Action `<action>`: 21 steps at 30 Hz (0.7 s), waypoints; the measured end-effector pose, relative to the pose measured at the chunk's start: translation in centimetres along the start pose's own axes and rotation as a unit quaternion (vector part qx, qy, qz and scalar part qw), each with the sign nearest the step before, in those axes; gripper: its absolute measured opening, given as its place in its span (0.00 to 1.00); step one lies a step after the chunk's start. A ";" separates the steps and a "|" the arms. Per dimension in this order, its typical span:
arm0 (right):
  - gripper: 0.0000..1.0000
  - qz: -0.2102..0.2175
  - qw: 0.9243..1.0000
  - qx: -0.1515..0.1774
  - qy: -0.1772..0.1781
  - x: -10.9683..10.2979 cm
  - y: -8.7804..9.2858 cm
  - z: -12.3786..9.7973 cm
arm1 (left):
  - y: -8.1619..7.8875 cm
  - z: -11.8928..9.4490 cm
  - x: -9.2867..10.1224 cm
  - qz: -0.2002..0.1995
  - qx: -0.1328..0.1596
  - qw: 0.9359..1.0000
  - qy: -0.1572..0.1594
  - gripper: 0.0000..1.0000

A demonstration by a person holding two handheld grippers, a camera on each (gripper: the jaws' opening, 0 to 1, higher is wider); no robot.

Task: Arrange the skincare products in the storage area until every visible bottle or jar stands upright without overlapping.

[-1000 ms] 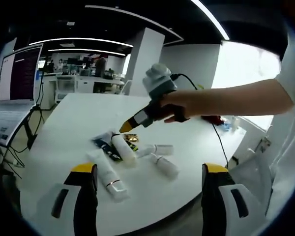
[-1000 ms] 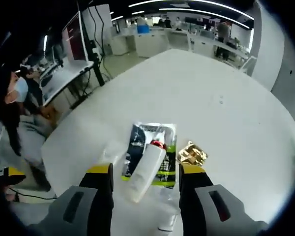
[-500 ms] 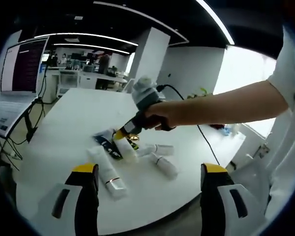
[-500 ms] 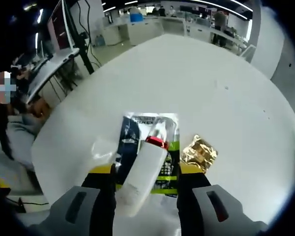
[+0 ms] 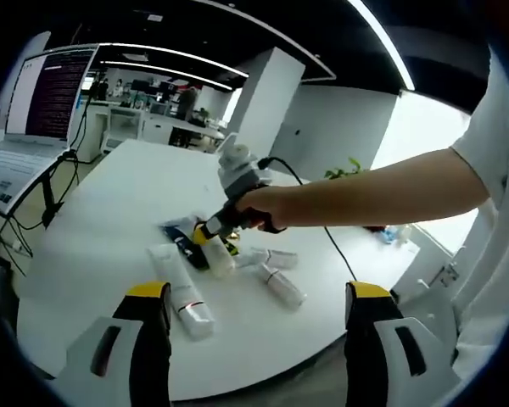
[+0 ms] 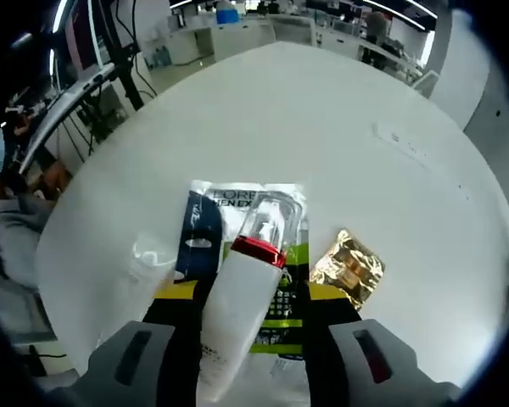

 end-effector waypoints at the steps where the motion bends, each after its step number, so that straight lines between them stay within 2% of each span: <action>1: 0.45 0.000 1.000 -0.001 -0.001 0.0 0.0 -0.1 | 0.0 0.0 0.0 0.001 -0.001 1.000 0.000 0.77; 7: 0.38 -0.003 1.000 -0.004 -0.009 -0.3 -0.3 0.8 | 0.1 0.1 0.0 0.001 -0.007 1.000 0.001 0.77; 13: 0.38 -0.020 1.000 -0.009 0.008 -0.4 -0.4 1.4 | 0.2 0.1 0.0 -0.001 -0.008 1.000 -0.001 0.76; 21: 0.35 -0.039 0.999 -0.013 0.011 -0.5 -0.3 1.6 | 0.2 0.2 -0.1 -0.004 -0.008 1.000 -0.003 0.76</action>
Point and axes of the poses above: the point that each gripper's makers call its tool centre point, and the gripper's own axes: z roughly forward along the fingers, x roughly to its right, y roughly out of its underside, the point moved 9 cm from there along -z, roughly backward along the fingers, and after that the axes turned 2 degrees about -y, right-handed, at the moved point
